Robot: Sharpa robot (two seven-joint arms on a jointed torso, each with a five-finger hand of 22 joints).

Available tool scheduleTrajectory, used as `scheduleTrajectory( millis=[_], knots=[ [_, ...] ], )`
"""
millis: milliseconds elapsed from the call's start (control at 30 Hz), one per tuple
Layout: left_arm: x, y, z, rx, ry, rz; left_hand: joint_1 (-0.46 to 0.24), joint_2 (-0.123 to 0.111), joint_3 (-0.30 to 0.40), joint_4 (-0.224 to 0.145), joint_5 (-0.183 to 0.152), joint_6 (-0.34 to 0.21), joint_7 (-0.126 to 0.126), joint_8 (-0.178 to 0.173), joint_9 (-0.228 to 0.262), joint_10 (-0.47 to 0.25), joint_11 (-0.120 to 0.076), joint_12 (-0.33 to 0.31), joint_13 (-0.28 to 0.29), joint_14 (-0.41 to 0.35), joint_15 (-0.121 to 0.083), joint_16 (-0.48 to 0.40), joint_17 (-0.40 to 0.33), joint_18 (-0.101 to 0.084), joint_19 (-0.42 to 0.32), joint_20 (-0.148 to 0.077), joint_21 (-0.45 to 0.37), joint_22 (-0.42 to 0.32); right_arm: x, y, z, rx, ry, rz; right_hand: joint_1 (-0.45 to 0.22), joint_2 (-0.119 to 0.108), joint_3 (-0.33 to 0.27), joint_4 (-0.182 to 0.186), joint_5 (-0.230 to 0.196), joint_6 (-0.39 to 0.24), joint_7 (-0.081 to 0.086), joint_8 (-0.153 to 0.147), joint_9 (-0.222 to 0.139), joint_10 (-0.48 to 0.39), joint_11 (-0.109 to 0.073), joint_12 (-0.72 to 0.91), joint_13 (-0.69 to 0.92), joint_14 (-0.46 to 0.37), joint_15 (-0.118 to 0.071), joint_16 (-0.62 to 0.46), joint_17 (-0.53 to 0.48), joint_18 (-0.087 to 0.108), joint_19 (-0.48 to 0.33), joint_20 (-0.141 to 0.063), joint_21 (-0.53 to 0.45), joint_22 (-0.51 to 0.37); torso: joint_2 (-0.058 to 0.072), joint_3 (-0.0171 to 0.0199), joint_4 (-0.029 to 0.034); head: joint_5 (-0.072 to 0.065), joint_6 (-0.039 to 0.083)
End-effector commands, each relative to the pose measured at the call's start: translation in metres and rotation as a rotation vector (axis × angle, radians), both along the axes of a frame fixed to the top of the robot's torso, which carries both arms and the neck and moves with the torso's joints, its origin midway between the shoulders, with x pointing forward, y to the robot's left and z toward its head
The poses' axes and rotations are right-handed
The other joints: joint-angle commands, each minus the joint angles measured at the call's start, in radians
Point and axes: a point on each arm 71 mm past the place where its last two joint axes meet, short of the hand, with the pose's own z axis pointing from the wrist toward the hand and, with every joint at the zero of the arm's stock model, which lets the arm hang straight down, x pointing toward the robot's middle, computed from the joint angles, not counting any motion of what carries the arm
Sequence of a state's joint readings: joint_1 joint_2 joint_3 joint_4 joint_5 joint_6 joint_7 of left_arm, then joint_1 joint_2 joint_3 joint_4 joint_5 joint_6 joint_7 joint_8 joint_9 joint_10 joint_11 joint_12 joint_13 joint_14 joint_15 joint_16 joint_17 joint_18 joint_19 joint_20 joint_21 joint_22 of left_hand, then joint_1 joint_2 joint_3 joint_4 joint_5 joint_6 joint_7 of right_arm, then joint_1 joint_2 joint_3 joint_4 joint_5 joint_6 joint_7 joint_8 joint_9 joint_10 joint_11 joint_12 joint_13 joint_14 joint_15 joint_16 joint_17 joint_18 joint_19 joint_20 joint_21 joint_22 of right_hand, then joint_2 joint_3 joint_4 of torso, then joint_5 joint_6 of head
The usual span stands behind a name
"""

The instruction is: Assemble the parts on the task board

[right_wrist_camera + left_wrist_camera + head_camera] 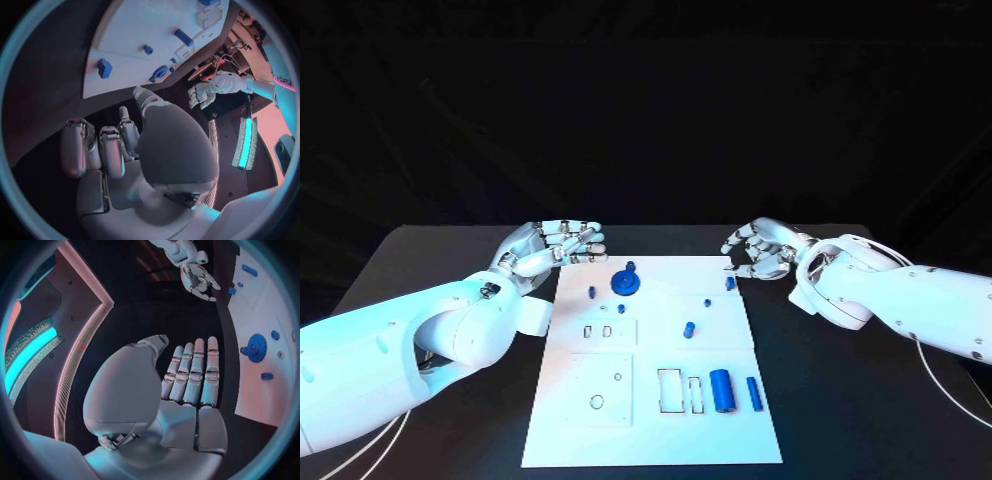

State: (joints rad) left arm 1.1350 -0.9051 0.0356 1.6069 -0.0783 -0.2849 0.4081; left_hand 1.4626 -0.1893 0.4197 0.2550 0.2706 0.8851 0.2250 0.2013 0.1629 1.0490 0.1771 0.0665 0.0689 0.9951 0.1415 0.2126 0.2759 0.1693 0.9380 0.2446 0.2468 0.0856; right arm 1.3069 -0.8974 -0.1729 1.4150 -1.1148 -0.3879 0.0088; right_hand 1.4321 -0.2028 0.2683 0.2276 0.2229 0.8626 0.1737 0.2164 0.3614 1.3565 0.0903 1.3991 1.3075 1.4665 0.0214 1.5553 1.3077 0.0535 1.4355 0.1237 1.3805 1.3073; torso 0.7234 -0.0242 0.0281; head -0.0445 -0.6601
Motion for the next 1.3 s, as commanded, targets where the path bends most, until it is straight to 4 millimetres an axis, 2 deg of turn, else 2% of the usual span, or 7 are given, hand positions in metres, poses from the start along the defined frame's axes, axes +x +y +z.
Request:
scheduleTrajectory(
  millis=[33, 167, 333, 533, 767, 1100, 1300],
  knots=[
    [0.0, -0.002, 0.001, -0.01, -0.008, -0.016, -0.005, -0.005, 0.006, 0.002, -0.006, -0.008, 0.012, -0.005, 0.001, -0.004, 0.005, -0.002, 0.0, -0.008, -0.002, -0.006, 0.001, 0.013, -0.009, 0.001, -0.004, -0.001, -0.002, -0.004, -0.005, 0.016, 0.005, 0.057, 0.001, -0.014, -0.001, -0.003, 0.004, 0.004, -0.001, -0.004, -0.001, -0.007, -0.001, -0.006, 0.008, 0.091, -0.005, -0.001, 0.207, 0.003, -0.006, -0.003, -0.002, 0.068, 0.001, 0.0006, 0.0013, -0.001, -0.003],
    [0.0, -0.001, 0.001, -0.01, -0.008, -0.014, -0.005, -0.005, 0.006, 0.002, -0.006, -0.008, 0.012, -0.005, 0.001, -0.004, 0.005, -0.002, 0.0, -0.008, -0.002, -0.006, 0.001, 0.013, -0.009, 0.001, -0.004, -0.001, -0.002, -0.012, -0.01, 0.009, 0.006, 0.045, 0.003, -0.017, -0.001, -0.005, 0.004, 0.002, -0.001, -0.006, -0.002, -0.008, -0.001, -0.007, 0.007, 0.091, -0.005, 0.0, 0.208, 0.003, -0.006, -0.002, -0.003, 0.068, 0.001, 0.0008, 0.0021, 0.0, -0.005],
    [0.0, -0.001, 0.001, -0.01, -0.008, -0.014, -0.005, -0.005, 0.006, 0.002, -0.006, -0.008, 0.012, -0.005, 0.001, -0.004, 0.005, -0.002, 0.0, -0.008, -0.002, -0.006, 0.001, 0.013, -0.009, 0.001, -0.004, -0.001, -0.002, -0.019, -0.015, 0.002, 0.019, 0.039, 0.004, -0.019, -0.002, -0.006, 0.004, 0.001, 0.0, -0.006, -0.002, -0.008, -0.001, -0.007, 0.006, 0.092, -0.005, 0.0, 0.209, 0.003, -0.006, -0.002, -0.003, 0.068, 0.001, -0.0028, 0.0038, -0.001, -0.009],
    [0.001, 0.0, 0.001, -0.009, -0.008, -0.012, -0.005, -0.005, 0.006, 0.002, -0.006, -0.008, 0.012, -0.005, 0.001, -0.004, 0.005, -0.002, 0.0, -0.008, -0.002, -0.006, 0.001, 0.013, -0.009, 0.001, -0.004, -0.001, -0.003, -0.02, -0.024, -0.003, 0.038, 0.034, 0.006, -0.02, -0.001, -0.007, 0.006, 0.001, 0.0, -0.006, -0.003, -0.008, -0.001, -0.007, 0.007, 0.092, -0.005, 0.0, 0.211, 0.003, -0.006, -0.002, -0.003, 0.068, 0.002, -0.0012, -0.0002, 0.005, -0.012],
    [0.001, 0.0, 0.001, -0.008, -0.008, -0.012, -0.005, -0.005, 0.006, 0.002, -0.006, -0.008, 0.012, -0.005, 0.001, -0.004, 0.005, -0.002, 0.0, -0.008, -0.002, -0.006, 0.001, 0.013, -0.009, 0.001, -0.004, -0.001, -0.001, -0.02, -0.03, -0.011, 0.051, 0.026, 0.008, -0.02, -0.001, -0.007, 0.007, 0.001, 0.0, -0.006, -0.003, -0.009, -0.001, -0.007, 0.007, 0.092, -0.005, 0.0, 0.211, 0.003, -0.005, -0.002, -0.001, 0.07, 0.001, -0.0031, 0.0037, 0.001, -0.016],
    [0.001, 0.001, 0.001, -0.007, -0.008, -0.01, -0.005, -0.005, 0.006, 0.002, -0.006, -0.008, 0.012, -0.005, 0.001, -0.004, 0.005, -0.002, 0.0, -0.008, -0.002, -0.006, 0.001, 0.013, -0.009, 0.001, -0.004, -0.001, -0.001, -0.017, -0.04, -0.018, 0.069, 0.024, 0.008, -0.019, 0.0, -0.007, 0.01, 0.001, 0.0, -0.006, -0.003, -0.007, 0.0, -0.006, 0.008, 0.092, -0.005, 0.001, 0.213, 0.002, -0.004, -0.002, 0.0, 0.071, 0.0, -0.0022, 0.0003, 0.009, -0.02],
    [0.001, 0.001, 0.001, -0.007, -0.008, -0.01, -0.005, -0.005, 0.006, 0.002, -0.006, -0.008, 0.012, -0.005, 0.001, -0.004, 0.005, -0.002, 0.0, -0.008, -0.002, -0.006, 0.001, 0.013, -0.009, 0.001, -0.004, -0.001, 0.0, -0.015, -0.043, -0.021, 0.076, 0.022, 0.013, -0.014, 0.006, -0.008, 0.016, 0.004, 0.0, -0.005, -0.003, -0.004, -0.001, -0.004, 0.012, 0.093, -0.005, 0.001, 0.215, 0.002, -0.002, -0.002, 0.002, 0.074, -0.001, -0.0031, 0.0032, 0.007, -0.022]
  ],
)
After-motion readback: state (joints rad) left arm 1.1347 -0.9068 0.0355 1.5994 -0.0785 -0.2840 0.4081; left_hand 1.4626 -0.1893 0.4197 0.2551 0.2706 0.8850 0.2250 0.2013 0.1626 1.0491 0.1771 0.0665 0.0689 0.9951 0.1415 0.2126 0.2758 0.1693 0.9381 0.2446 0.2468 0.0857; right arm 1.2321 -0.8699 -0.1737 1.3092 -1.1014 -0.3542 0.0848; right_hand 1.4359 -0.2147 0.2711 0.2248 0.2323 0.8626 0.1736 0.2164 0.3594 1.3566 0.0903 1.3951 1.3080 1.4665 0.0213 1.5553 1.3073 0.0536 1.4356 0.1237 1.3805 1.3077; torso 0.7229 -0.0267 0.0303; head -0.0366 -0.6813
